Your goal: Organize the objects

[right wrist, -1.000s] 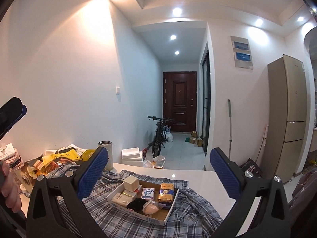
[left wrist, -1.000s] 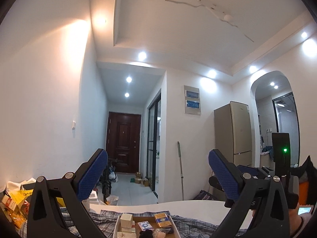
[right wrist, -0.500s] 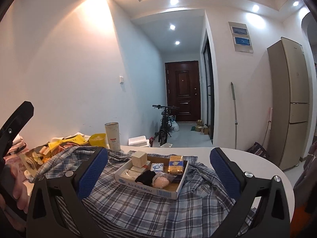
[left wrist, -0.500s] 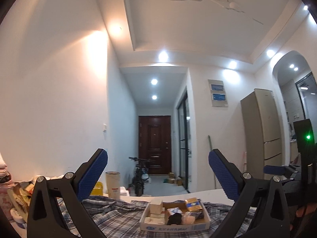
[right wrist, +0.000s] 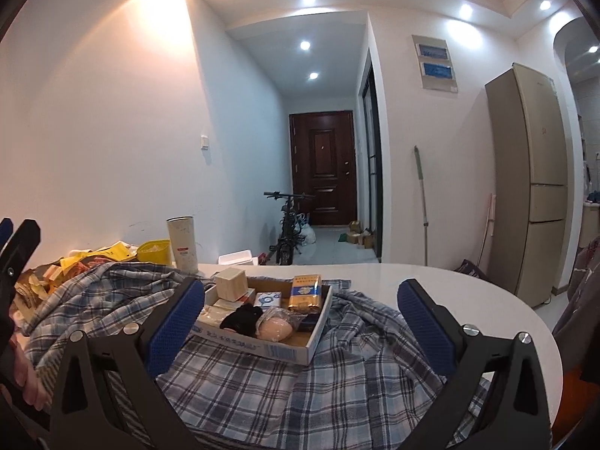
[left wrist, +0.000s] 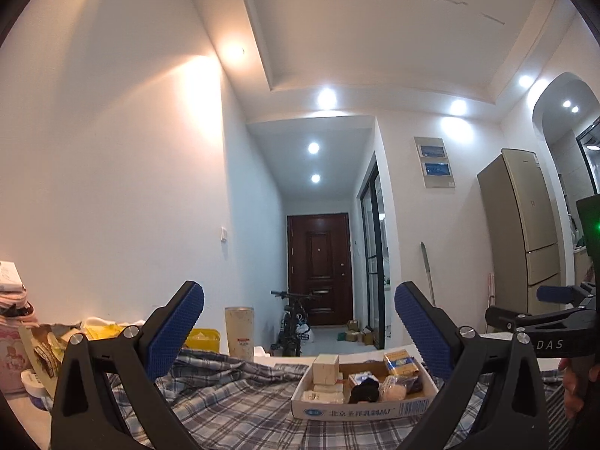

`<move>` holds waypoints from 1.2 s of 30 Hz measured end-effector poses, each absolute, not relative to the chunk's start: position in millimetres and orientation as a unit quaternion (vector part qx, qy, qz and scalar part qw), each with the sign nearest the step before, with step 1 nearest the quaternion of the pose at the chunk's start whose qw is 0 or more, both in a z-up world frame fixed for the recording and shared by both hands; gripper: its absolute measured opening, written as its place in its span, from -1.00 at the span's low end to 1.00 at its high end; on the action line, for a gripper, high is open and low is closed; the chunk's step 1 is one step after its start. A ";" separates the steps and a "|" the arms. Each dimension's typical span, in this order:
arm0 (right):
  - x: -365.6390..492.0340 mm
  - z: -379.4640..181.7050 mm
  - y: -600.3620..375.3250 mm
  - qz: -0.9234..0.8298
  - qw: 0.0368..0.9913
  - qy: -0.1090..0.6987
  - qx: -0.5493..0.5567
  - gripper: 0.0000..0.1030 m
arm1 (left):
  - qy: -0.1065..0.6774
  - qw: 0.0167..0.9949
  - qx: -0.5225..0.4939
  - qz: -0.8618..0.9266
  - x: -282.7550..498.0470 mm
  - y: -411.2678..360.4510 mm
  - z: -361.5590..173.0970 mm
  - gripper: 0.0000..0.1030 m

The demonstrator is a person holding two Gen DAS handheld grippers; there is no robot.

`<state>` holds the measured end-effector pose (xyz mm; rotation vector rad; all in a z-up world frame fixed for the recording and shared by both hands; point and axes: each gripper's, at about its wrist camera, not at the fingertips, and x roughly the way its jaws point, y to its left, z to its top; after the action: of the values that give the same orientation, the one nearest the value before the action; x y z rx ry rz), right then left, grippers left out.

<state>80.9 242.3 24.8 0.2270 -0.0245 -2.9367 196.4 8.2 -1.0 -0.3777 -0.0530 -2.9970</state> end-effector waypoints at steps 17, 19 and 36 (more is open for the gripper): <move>80.3 -14.5 270.1 -0.997 0.057 -0.047 0.005 1.00 | -0.080 0.044 -0.074 -0.993 160.1 28.2 -25.8 1.00; 80.0 -14.7 268.3 -0.997 0.062 -0.043 0.006 1.00 | -0.076 0.037 -0.059 -0.995 153.5 26.3 -26.0 1.00; 74.8 -14.6 266.8 -0.997 0.065 -0.042 0.016 1.00 | -0.076 0.017 -0.038 -0.996 140.7 28.2 -27.5 1.00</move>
<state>74.8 266.8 -14.6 0.0496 -0.1268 -3.0086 140.7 28.2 -27.5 -0.1194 -0.2348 -3.0966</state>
